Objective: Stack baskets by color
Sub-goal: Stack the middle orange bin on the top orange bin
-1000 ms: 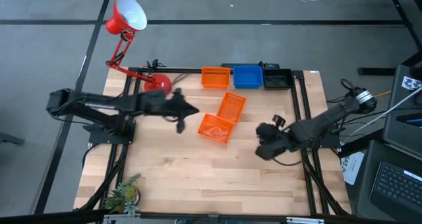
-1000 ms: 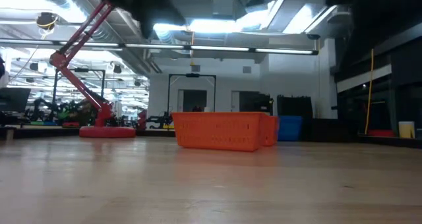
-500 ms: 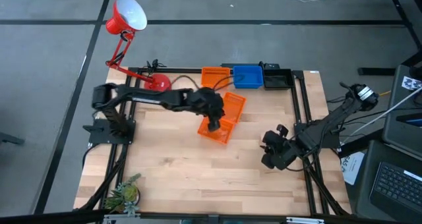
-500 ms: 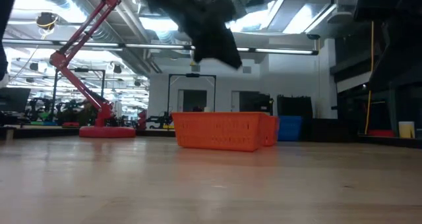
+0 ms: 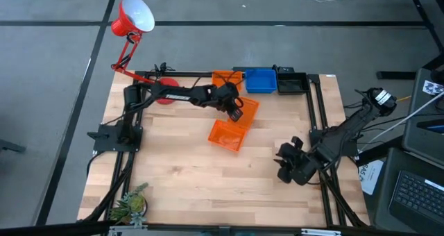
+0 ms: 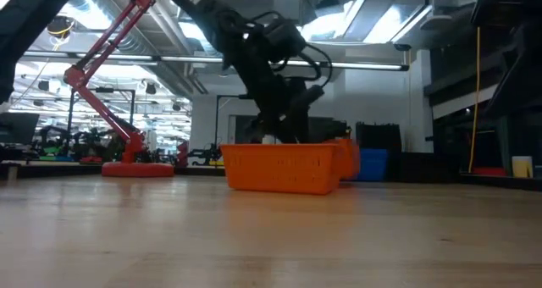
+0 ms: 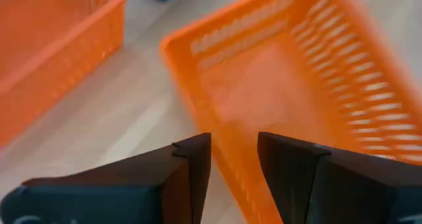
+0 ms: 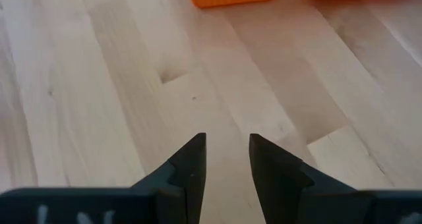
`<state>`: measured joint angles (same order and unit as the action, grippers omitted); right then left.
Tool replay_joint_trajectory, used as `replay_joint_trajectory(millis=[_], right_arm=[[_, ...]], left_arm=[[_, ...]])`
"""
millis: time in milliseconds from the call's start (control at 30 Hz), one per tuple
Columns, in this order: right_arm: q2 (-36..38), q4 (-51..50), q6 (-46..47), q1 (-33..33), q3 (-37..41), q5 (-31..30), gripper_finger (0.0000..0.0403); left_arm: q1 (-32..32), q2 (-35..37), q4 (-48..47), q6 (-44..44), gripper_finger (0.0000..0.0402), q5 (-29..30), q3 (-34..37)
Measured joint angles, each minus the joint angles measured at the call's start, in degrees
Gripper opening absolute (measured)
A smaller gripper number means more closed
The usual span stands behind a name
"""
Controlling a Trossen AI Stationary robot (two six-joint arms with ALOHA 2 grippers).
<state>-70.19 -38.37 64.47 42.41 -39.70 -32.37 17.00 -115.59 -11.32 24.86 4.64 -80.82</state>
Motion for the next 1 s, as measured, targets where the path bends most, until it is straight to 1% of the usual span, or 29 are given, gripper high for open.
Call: replay_joint_trajectory(millis=[400, 567, 667, 733, 767, 833, 867, 933, 1000], right_arm=[[0.00, -0.02, -0.17, 0.93, 0.00, -0.16, 0.0116], [0.00, -0.04, -0.20, 0.93, -0.02, -0.16, 0.0116], [0.00, -0.04, -0.20, 0.93, -0.02, -0.16, 0.0116], [0.00, -0.03, -0.20, 0.93, -0.02, -0.16, 0.0116], [0.00, -0.02, -0.19, 0.93, -0.02, -0.16, 0.0116], [0.00, 0.02, -0.20, 0.93, -0.04, -0.15, 0.0116], [0.00, 0.00, -0.20, 0.93, -0.04, -0.16, 0.0116], [0.00, 0.02, -0.20, 0.93, -0.04, -0.15, 0.0116], [0.00, 0.00, -0.20, 0.93, -0.04, -0.16, 0.0116]], left_arm=[[-0.62, -0.94, 0.00, 0.16, 0.0118, 0.12, -0.02], [-0.68, -1.49, -4.07, -1.98, 0.0116, 0.14, 0.00], [-1.14, -1.52, -4.63, -5.55, 0.0114, 0.76, 0.01], [-1.53, -1.49, -4.49, -8.33, 0.0098, 0.82, 0.00], [-1.75, -1.49, -4.29, -9.43, 0.0083, 0.83, 0.00], [-2.06, -1.04, -3.95, -11.70, 0.0035, 0.88, 0.00], [-2.21, -0.70, -3.55, -12.64, 0.0019, 0.84, 0.00], [-2.58, -0.34, -1.42, -14.80, 0.0008, 0.93, 0.00], [-2.59, 1.11, -2.37, -17.36, 0.0003, 0.63, 0.08]])
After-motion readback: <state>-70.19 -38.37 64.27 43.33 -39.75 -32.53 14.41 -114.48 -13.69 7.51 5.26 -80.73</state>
